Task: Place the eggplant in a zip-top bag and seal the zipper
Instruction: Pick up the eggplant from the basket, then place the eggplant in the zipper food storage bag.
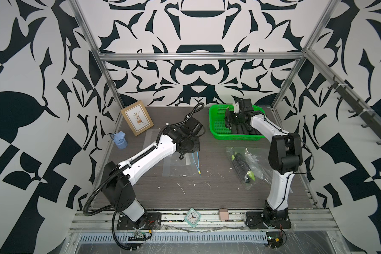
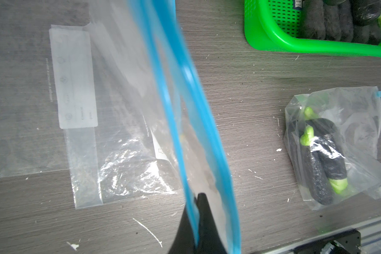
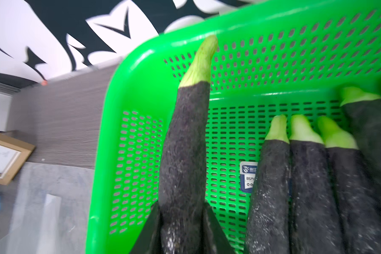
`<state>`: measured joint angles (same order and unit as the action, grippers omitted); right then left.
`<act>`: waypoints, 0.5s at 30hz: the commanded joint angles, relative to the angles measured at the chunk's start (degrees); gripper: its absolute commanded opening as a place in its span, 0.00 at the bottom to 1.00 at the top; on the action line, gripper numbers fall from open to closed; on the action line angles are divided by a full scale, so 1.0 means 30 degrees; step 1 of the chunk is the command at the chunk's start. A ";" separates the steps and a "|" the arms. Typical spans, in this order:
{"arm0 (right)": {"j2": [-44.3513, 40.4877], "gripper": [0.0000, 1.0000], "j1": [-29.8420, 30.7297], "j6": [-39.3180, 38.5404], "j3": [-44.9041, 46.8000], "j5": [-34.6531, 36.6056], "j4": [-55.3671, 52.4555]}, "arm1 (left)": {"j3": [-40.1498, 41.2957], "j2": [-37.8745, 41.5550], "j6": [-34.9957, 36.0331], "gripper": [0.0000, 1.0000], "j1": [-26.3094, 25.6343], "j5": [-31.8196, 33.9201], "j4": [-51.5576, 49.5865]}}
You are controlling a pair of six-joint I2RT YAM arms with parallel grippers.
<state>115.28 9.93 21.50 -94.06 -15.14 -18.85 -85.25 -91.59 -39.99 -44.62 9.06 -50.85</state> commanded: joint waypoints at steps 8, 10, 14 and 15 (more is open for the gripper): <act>-0.6230 0.07 0.0312 0.1532 0.5188 -0.4418 0.3987 | -0.0233 0.0236 -0.0121 0.00 0.0503 -0.2106 0.1013; -0.7895 0.07 0.0712 0.1651 0.6503 -0.4711 0.4347 | -0.0275 0.0209 -0.0158 0.00 0.0690 -0.2608 0.1013; -1.1233 0.07 0.1900 0.2521 0.8887 -0.5618 0.5368 | -0.0867 -0.0022 0.0110 0.00 0.0929 -0.2870 0.0998; -1.1862 0.07 0.2311 0.2618 0.9265 -0.5718 0.5297 | -0.1059 -0.0098 0.0218 0.00 0.0977 -0.2819 0.0852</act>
<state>85.01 14.26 27.07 -68.31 -28.23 -7.84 -85.67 -91.59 -39.99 -42.24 2.00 -47.75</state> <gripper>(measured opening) 0.281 0.046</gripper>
